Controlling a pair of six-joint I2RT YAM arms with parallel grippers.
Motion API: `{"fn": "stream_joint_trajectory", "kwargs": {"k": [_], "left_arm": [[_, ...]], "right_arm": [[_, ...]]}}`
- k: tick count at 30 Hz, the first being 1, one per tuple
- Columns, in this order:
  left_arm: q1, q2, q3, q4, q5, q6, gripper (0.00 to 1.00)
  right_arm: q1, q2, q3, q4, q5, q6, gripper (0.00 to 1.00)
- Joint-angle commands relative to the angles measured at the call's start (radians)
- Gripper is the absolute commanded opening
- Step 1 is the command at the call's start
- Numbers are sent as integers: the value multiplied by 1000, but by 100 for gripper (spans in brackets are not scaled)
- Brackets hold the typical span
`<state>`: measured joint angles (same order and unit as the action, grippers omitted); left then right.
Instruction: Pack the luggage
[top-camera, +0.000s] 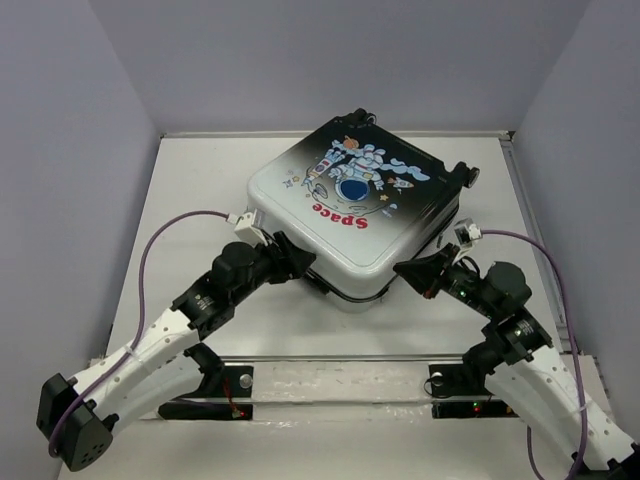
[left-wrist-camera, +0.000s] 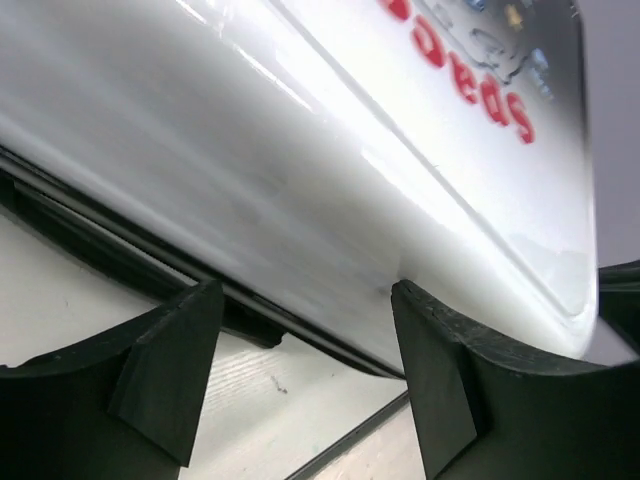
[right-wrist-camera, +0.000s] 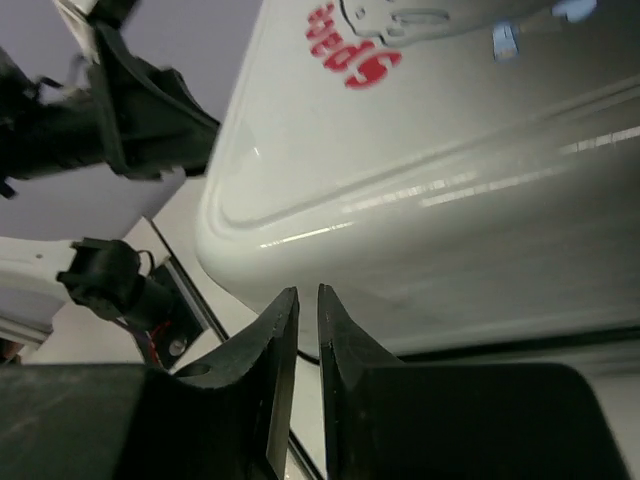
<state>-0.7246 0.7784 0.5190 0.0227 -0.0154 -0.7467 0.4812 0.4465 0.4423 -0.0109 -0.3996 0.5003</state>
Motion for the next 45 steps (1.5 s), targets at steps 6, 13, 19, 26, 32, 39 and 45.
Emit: {"fn": "stream_joint_trajectory", "kwargs": {"k": [6,13,19,26,32,39,45], "left_arm": [[5,-52,106,63,-69,30,58],[-18,-188,-65,-6,59,-32,33],[-275,-79,-145,57,-64,-85,26],[-392,139,-106,235,-84,-80,29],[-414,337,-28,397,-84,-53,31],[-381,372,38,405,-169,-17,31],[-314,352,32,376,-155,0,32]], "right_arm": [[5,-136,-22,-235,105,4,45],[14,-57,52,-380,105,35,11],[23,-32,3,-367,78,52,7],[154,87,-8,-347,148,53,48],[298,188,-54,-166,283,32,57],[309,152,-157,74,508,-52,55],[309,124,-208,86,626,-88,48]]}}
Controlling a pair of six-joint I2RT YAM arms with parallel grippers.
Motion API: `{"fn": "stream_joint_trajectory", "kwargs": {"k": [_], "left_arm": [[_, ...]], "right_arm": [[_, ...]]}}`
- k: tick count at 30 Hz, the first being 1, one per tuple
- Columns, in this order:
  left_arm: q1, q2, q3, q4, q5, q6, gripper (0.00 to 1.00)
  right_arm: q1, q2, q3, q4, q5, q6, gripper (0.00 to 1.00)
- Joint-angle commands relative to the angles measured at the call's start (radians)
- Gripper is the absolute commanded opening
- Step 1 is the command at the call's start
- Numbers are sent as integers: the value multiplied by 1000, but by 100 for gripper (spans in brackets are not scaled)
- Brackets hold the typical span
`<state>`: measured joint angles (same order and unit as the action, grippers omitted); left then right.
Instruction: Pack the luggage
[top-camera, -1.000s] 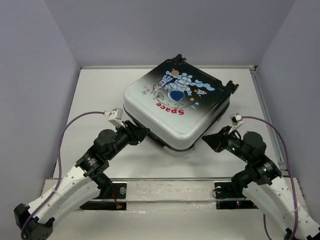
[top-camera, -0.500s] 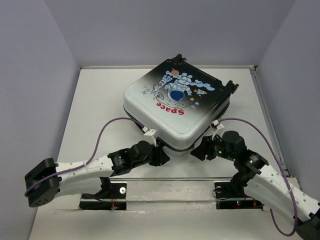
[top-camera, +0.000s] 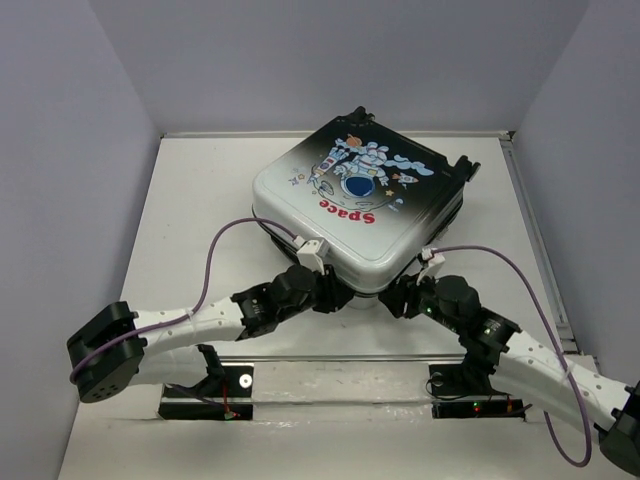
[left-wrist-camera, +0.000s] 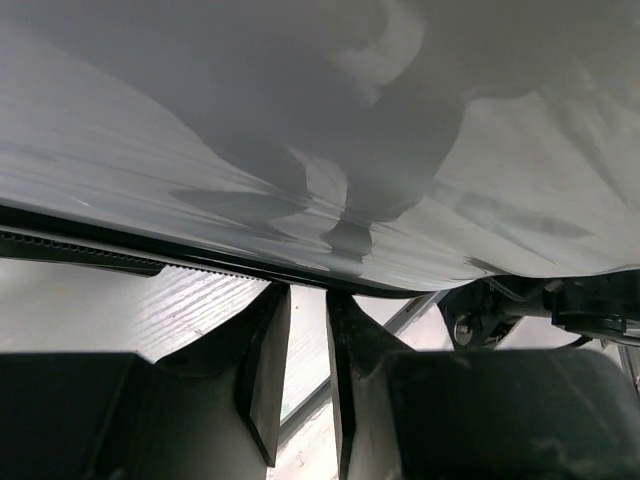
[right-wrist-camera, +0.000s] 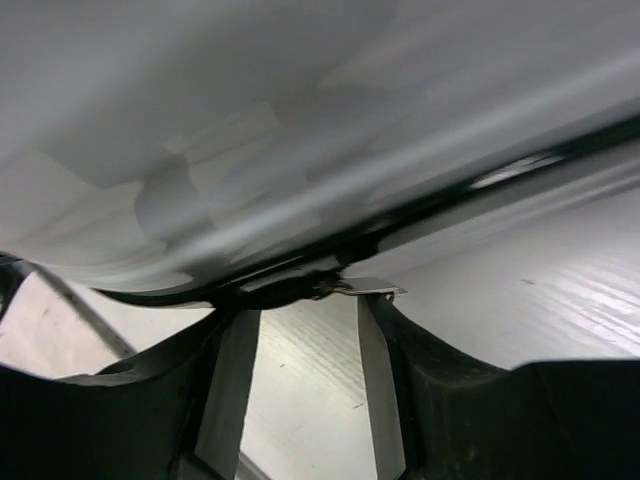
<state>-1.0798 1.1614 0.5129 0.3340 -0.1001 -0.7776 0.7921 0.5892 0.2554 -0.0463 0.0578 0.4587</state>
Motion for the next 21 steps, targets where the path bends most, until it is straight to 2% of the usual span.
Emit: {"fn": "stream_joint_trajectory", "kwargs": {"k": [1,6,9,10,16,19,21], "left_arm": [[47,-31,38,60,-70,34,32],[89,-34,45,42,-69,35,32],[113,-40,45,42,-67,37,32],[126,-46,47,42,-66,38,32],[156,-63,55,48,-35,57,32],[158,-49,61,46,-9,64,32],[159,-40,59,49,-3,67,32]], "right_arm": [[-2,-31,-30,134,187,-38,47],[-2,-104,-31,59,197,15,46],[-2,-141,-21,-19,223,80,59],[-2,-134,-19,2,212,60,64],[-2,115,39,140,125,-78,63],[-2,165,12,279,41,-112,62],[-2,184,5,339,40,-115,62]]}}
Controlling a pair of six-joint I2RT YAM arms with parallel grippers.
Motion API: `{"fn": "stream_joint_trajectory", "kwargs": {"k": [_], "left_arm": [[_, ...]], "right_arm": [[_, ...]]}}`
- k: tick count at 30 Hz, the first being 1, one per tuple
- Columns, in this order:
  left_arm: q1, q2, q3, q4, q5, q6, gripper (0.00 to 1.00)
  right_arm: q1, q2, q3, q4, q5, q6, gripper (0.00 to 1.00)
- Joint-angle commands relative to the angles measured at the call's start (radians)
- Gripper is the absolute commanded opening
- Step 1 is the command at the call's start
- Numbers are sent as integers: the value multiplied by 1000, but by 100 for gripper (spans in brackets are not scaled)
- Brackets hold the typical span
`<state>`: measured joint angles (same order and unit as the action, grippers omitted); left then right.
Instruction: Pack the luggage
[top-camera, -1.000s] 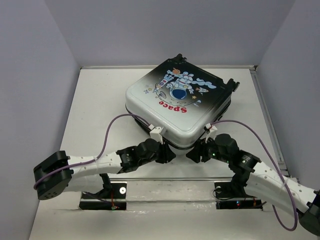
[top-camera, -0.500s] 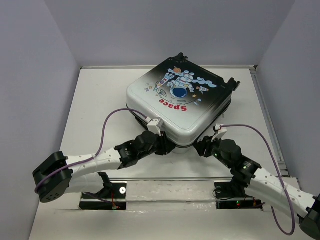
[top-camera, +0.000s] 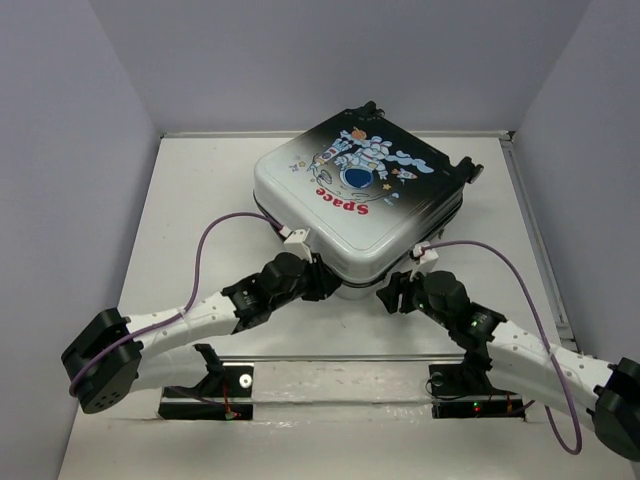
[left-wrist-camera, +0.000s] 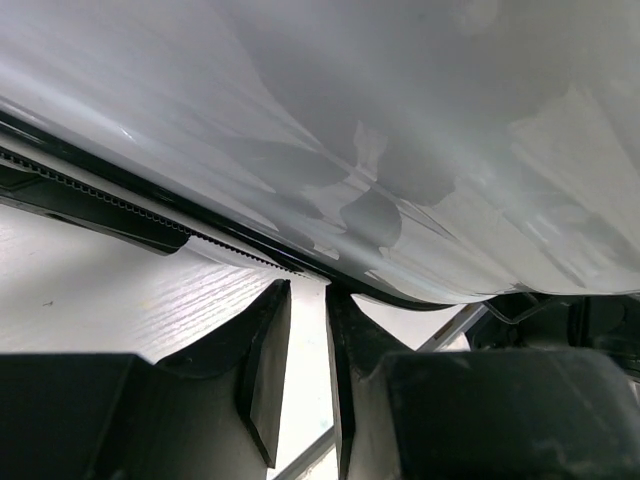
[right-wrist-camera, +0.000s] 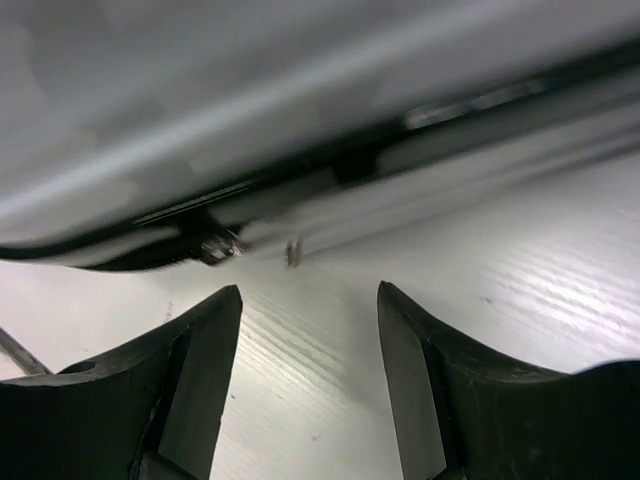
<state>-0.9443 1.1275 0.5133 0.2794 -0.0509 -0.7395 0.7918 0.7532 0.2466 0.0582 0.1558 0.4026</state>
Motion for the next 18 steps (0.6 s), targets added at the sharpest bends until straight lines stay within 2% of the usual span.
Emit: {"fn": "stream_joint_trajectory", "kwargs": {"k": [1,12,16,18], "left_arm": [[24,-5,56,106,-50,28,32],[24,-8,48,112,-46,29,32],[24,2,51,124,-41,25,31],[24,6,53,136,-40,23,31]], "right_arm": [[-2,31,10,256,-62,-70,61],[-2,55,-18,416,-10,-137,52],[-2,72,-24,480,-30,-139,26],[-2,61,-39,500,-42,-125,18]]}}
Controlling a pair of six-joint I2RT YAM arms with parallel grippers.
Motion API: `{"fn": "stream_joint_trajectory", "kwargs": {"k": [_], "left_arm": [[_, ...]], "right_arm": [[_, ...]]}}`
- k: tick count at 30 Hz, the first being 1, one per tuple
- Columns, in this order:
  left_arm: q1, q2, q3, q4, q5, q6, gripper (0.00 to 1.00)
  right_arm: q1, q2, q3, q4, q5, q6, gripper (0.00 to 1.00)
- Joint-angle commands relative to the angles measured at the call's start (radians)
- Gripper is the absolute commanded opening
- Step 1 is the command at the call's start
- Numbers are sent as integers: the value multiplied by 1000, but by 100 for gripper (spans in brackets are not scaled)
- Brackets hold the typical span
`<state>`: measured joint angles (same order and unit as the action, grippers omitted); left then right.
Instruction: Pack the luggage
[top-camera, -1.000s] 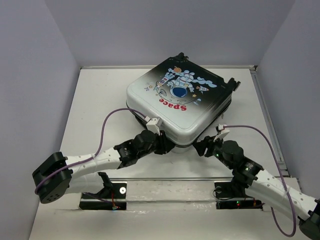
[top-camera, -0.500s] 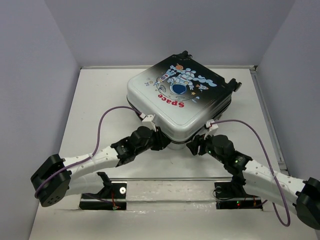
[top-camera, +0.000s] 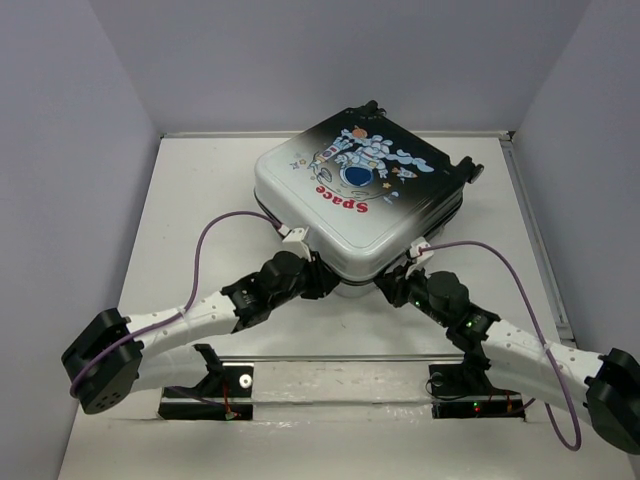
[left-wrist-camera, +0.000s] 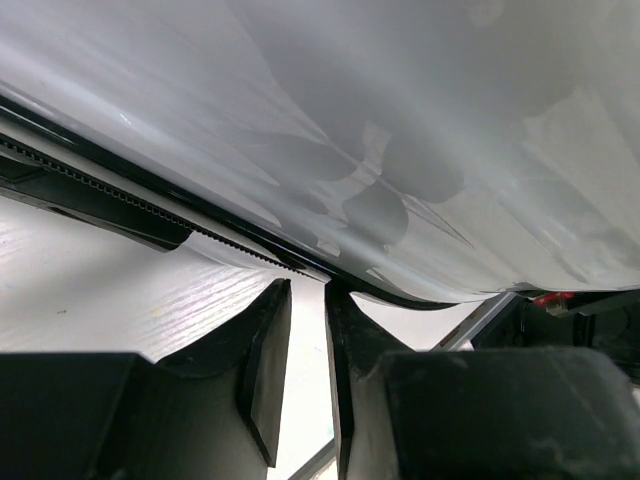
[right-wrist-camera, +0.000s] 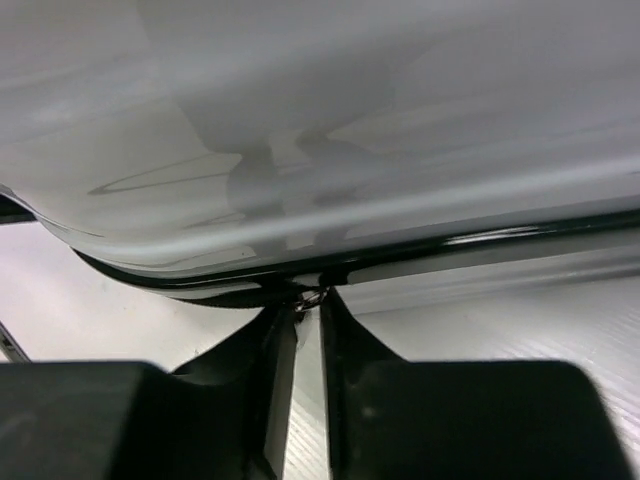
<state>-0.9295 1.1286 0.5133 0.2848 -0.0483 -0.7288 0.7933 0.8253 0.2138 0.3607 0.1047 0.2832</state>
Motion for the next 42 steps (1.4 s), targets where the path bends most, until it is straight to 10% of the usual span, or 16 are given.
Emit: {"fn": "stream_joint_trajectory", "kwargs": {"k": [1,15,24,30,36,40,42], "left_arm": [[9,14,60,134,-41,12,31],[9,148,226,174,-27,31,30],[4,113,202,162,-7,28,29],[89,-104,180,-105,-55,75,70],[297,-279,336,-335,-30,172,84],[483,-173,497,-355,102,207,85],[581,-107,600,-367,168,213,86]], "right_arm": [[9,-26,-11,210,-6,16,10],[580,153,278,-271,303,267,7],[635,512,532,-155,708,353,7],[635,516,475,18,833,445,8],[635,303,365,-342,633,660,73],[635,157,331,-658,641,783,79],[620,100,306,-712,668,817,57]]}}
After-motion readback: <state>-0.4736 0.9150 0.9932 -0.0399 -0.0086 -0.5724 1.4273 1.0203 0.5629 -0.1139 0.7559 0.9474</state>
